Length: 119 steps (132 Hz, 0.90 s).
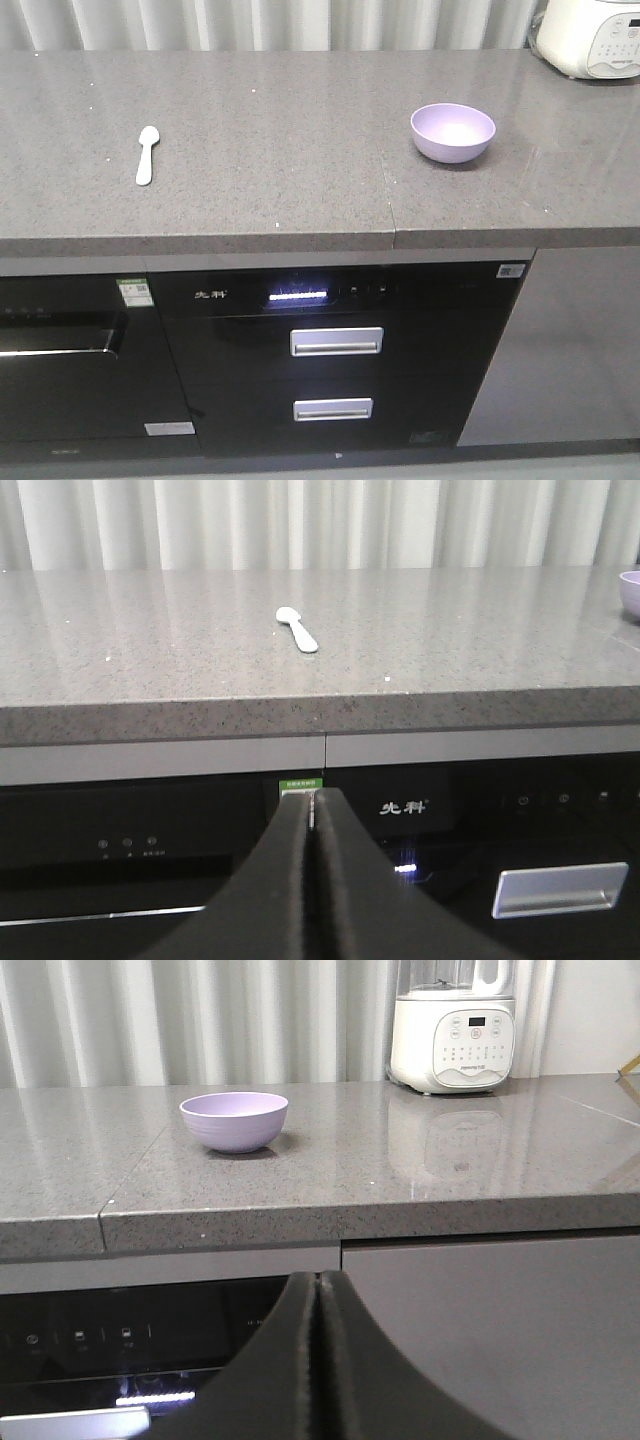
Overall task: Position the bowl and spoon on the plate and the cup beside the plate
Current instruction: 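Align the base in front of the spoon and bowl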
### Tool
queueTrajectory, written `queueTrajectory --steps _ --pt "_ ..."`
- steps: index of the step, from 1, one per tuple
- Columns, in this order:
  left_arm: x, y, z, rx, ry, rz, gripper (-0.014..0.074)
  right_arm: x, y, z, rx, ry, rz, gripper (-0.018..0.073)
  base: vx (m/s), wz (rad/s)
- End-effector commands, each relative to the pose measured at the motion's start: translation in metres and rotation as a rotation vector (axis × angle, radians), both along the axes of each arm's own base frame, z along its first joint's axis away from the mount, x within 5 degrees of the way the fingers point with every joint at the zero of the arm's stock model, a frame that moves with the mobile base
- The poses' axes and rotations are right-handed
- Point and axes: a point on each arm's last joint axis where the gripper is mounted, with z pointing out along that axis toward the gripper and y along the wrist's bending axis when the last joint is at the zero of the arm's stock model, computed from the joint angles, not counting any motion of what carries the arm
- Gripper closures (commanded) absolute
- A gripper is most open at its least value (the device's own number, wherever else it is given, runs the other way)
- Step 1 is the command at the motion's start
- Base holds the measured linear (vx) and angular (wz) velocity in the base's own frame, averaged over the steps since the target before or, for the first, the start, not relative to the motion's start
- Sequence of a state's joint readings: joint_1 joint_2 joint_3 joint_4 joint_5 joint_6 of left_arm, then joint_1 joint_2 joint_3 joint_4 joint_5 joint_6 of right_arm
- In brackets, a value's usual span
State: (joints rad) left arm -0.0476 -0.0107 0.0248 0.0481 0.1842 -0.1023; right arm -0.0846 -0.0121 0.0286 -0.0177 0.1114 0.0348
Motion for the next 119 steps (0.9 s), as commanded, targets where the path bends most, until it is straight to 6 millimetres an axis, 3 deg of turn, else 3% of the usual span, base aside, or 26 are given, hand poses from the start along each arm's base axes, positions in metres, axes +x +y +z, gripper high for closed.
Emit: queueTrajectory --steps 1,119 --pt "-0.0003 -0.0007 0.0045 -0.013 -0.079 -0.010 0.0603 0.0001 -0.0002 0.0042 -0.014 -0.063 -0.005 0.0568 0.19 -0.02" --pt "-0.0003 -0.0007 0.0045 -0.013 -0.079 -0.010 0.0603 0.0001 -0.0002 0.0042 -0.014 -0.063 -0.005 0.0568 0.18 0.00"
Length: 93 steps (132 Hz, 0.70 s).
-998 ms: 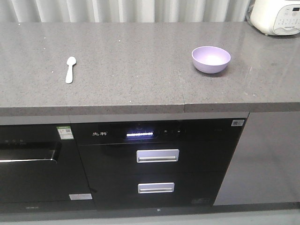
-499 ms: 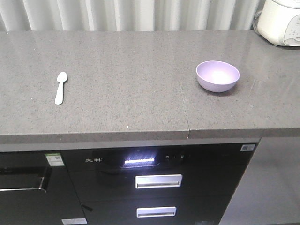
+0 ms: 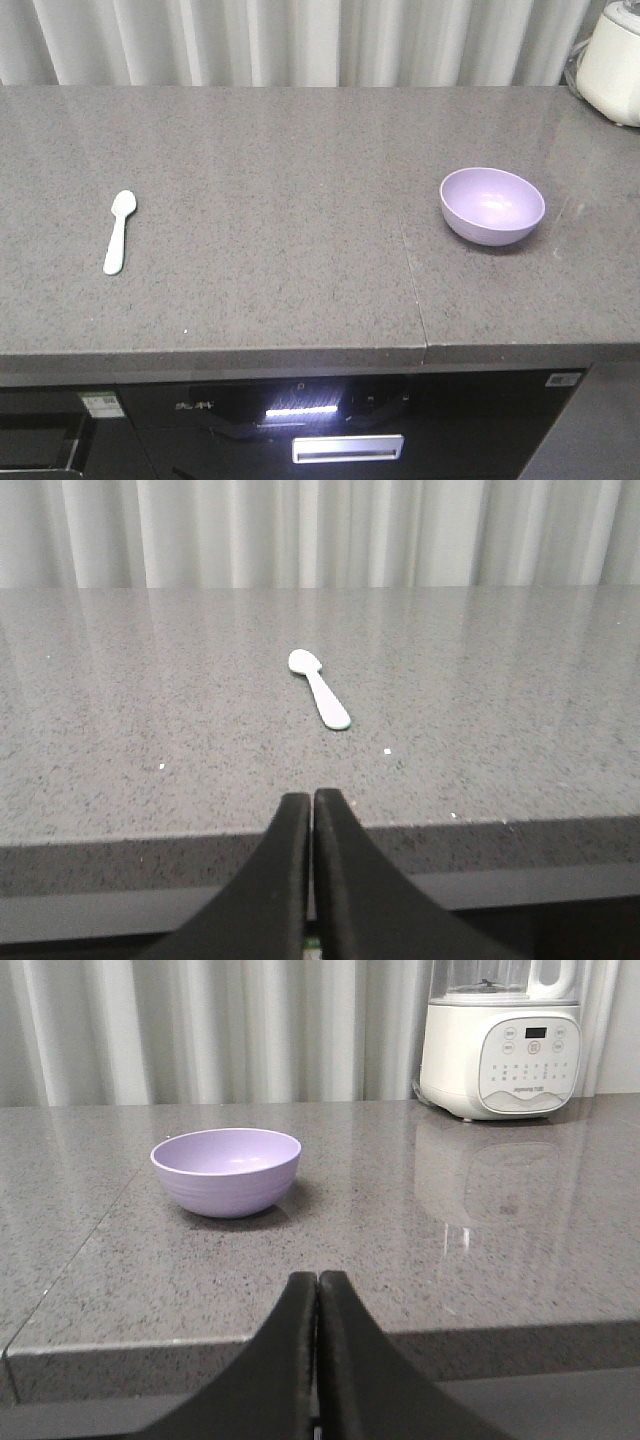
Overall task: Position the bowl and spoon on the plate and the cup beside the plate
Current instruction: 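Align the base in front of the spoon and bowl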
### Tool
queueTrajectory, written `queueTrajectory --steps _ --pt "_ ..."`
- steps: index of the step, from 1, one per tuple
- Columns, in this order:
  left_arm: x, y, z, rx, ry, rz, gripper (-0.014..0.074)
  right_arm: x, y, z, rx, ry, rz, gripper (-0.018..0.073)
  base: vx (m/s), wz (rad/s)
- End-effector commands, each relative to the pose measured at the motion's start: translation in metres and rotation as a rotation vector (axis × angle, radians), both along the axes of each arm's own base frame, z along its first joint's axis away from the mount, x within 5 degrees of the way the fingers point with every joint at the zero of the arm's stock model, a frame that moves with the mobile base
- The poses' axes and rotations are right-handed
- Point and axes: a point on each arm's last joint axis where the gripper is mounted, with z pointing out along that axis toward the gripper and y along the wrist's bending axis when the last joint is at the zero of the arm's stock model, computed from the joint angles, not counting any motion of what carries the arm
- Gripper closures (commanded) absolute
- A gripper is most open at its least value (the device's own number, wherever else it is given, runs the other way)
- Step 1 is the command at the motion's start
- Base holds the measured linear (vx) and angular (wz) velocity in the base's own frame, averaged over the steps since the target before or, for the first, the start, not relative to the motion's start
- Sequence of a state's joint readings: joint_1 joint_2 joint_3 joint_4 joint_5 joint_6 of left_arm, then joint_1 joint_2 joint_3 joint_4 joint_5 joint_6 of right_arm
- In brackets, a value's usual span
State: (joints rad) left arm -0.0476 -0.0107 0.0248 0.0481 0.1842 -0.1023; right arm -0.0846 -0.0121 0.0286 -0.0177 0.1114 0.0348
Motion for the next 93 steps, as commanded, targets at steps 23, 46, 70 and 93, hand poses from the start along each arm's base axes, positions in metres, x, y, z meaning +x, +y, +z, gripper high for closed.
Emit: queueTrajectory --steps 23,46,70,93 --pt "-0.0003 -0.0007 0.0045 -0.013 -0.079 -0.010 0.0603 0.0001 -0.0002 0.0042 -0.014 -0.063 -0.005 0.0568 0.15 0.01" --pt "-0.0003 -0.0007 0.0045 -0.013 -0.079 -0.010 0.0603 0.0001 -0.0002 0.0042 -0.014 -0.063 -0.005 0.0568 0.14 0.01" --pt "-0.0003 -0.0007 0.0045 -0.013 -0.079 -0.010 0.0603 0.0001 -0.0002 0.0042 -0.014 -0.063 -0.005 0.0568 0.12 0.00" --pt "-0.0003 -0.0007 0.0045 -0.013 -0.079 -0.010 0.0603 0.0001 -0.0002 0.0042 -0.014 -0.063 -0.005 0.0568 0.10 -0.01"
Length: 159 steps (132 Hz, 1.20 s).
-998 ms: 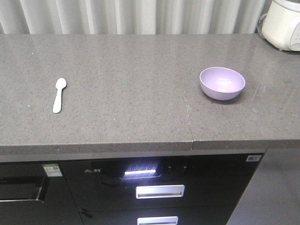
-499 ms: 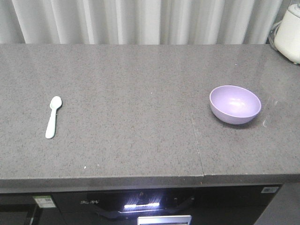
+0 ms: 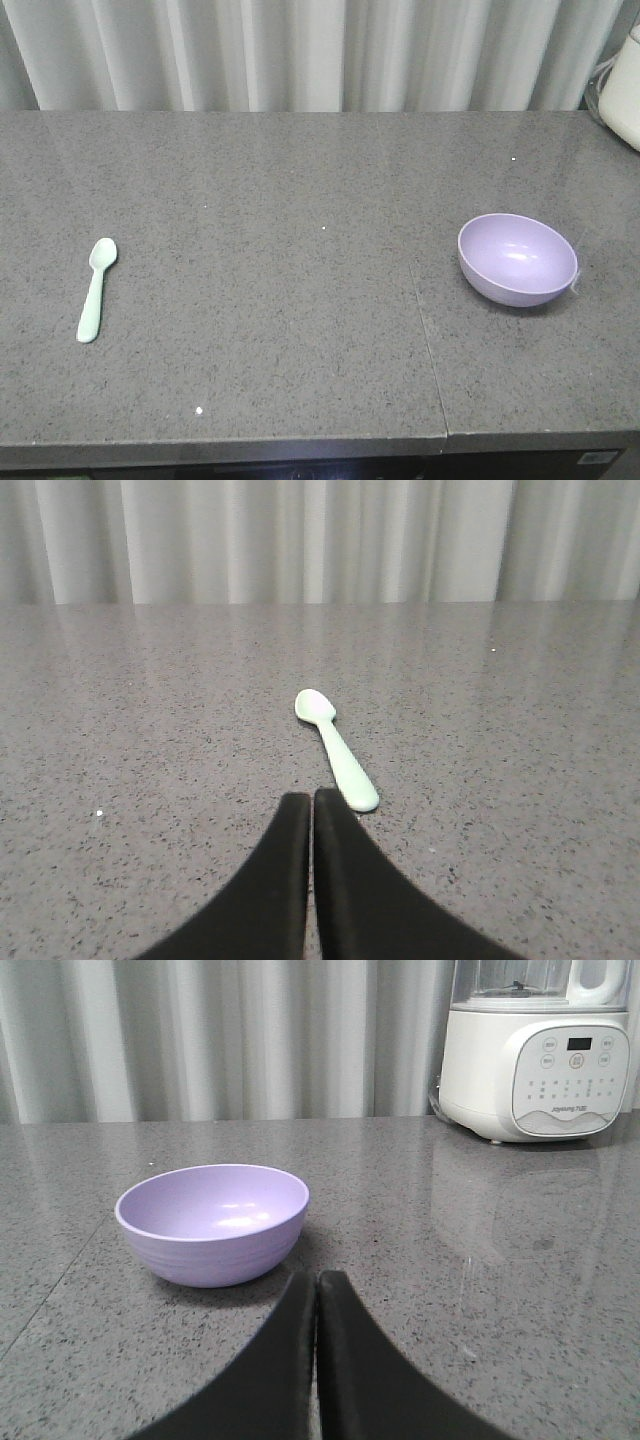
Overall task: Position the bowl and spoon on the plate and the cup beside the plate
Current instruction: 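Align the base in front of the spoon and bowl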
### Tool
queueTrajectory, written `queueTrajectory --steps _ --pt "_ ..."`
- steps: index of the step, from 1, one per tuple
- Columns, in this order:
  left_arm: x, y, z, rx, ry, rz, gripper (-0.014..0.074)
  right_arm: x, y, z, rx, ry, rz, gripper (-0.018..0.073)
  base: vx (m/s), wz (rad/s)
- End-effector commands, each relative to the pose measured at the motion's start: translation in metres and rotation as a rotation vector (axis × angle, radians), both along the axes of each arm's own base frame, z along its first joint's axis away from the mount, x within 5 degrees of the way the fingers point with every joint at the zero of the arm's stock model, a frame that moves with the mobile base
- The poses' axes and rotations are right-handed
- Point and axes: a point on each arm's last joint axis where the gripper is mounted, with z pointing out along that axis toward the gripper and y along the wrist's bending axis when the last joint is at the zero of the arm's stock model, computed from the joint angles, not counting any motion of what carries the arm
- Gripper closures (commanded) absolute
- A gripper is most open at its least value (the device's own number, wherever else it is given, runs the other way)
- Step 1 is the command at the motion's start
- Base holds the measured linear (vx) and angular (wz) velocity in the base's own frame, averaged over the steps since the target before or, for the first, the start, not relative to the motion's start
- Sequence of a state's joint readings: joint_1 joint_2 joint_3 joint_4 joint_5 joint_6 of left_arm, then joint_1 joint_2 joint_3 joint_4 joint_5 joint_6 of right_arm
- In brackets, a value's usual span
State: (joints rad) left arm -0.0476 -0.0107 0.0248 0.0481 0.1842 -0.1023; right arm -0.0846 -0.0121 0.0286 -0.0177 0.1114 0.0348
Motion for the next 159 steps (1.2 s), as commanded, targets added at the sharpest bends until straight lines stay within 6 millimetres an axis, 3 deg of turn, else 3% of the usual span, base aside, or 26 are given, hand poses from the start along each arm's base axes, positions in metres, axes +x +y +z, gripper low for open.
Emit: queueTrajectory --steps 1,159 --pt "-0.0003 -0.0007 0.0045 -0.013 -0.079 -0.010 0.0603 0.0001 -0.0002 0.0042 -0.014 -0.063 -0.005 0.0568 0.09 -0.01" --pt "-0.0003 -0.0007 0.0045 -0.013 -0.079 -0.010 0.0603 0.0001 -0.0002 0.0042 -0.014 -0.063 -0.005 0.0568 0.02 0.00"
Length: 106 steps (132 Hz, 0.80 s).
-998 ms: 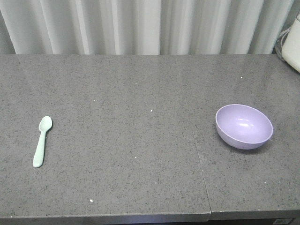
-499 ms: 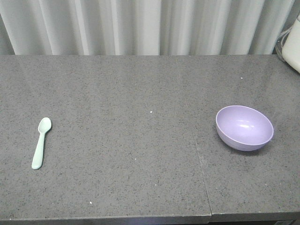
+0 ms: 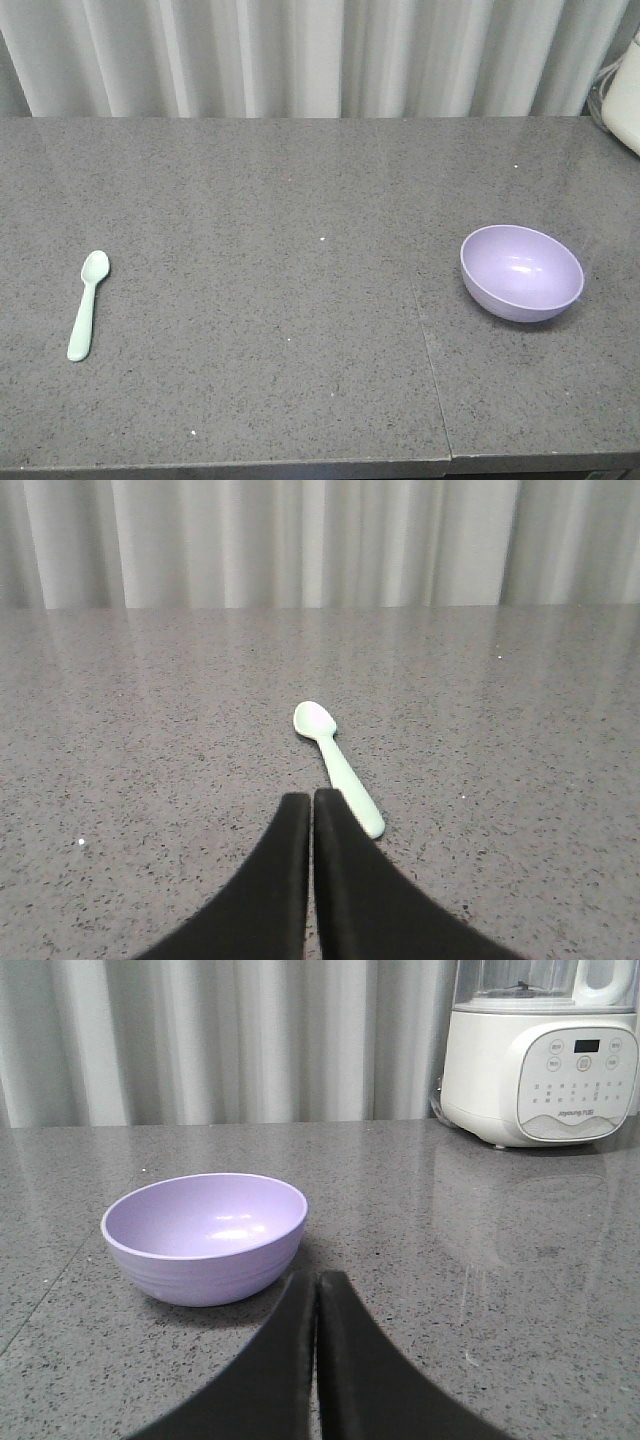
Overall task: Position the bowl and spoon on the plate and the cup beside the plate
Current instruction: 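Align the base in front of the spoon and bowl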
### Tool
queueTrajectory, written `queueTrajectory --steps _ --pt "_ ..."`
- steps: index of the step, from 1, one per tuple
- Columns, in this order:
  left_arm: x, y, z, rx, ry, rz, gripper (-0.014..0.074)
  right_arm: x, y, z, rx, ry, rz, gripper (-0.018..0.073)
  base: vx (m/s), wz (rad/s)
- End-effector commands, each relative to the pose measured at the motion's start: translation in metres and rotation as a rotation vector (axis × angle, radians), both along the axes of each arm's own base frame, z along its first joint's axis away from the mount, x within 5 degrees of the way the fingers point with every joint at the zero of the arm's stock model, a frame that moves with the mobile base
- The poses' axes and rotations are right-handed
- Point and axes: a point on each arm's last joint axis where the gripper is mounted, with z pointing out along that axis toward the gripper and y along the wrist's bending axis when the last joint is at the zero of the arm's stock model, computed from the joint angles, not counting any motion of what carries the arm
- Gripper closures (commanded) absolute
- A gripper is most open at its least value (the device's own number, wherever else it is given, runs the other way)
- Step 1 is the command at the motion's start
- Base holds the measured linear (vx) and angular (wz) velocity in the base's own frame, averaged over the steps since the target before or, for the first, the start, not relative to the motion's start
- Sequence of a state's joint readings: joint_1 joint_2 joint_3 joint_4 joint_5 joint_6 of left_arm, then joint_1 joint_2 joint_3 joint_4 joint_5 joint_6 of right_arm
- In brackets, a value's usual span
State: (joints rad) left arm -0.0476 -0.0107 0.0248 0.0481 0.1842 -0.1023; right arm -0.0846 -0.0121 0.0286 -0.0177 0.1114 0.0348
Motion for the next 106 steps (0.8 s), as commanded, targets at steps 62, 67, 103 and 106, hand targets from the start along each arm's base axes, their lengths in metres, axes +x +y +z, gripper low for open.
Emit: queueTrajectory --steps 62,67,103,106 --pt "0.000 0.000 0.008 -0.016 -0.089 -0.004 0.0603 0.001 0.000 0.018 0.110 -0.092 -0.003 0.0568 0.00 0.00" --pt "0.001 0.000 0.007 -0.046 -0.069 -0.001 0.0603 0.002 0.000 0.018 0.131 -0.059 -0.004 0.0568 0.00 0.00" --pt "0.018 -0.002 0.072 -0.116 -0.102 -0.004 0.0603 0.031 -0.002 0.071 0.102 0.087 -0.007 0.0568 0.00 0.00" --pt "0.024 -0.002 0.081 -0.118 -0.073 0.000 0.0603 0.033 -0.003 0.078 0.076 0.094 -0.004 0.0568 0.00 0.00"
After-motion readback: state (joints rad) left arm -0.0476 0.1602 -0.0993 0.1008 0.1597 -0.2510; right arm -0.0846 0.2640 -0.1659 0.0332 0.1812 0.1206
